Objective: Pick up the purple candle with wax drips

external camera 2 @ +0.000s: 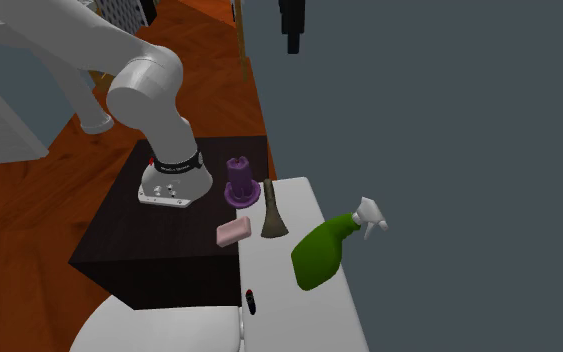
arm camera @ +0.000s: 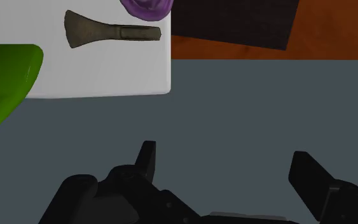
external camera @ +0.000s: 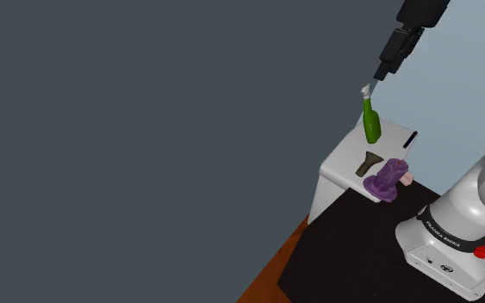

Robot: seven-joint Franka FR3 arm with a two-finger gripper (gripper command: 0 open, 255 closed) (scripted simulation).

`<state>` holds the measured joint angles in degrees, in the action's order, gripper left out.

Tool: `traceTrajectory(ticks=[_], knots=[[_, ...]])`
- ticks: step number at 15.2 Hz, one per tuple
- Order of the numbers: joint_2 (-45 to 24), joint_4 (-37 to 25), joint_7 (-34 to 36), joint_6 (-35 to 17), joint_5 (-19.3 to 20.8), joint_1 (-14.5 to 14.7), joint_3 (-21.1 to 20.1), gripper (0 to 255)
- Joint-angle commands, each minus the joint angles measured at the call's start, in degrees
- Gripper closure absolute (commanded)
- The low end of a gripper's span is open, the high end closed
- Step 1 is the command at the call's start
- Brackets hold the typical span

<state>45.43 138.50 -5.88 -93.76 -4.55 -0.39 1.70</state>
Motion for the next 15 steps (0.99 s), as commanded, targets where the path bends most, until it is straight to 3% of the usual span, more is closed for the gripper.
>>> traceTrajectory(ticks=[1, 15], knots=[[0.0, 0.0, 0.0, 0.0, 0.0, 0.0, 0.0, 0], [1.02, 21.69, -3.91, -8.28, 4.11, -6.78, 8.18, 0]])
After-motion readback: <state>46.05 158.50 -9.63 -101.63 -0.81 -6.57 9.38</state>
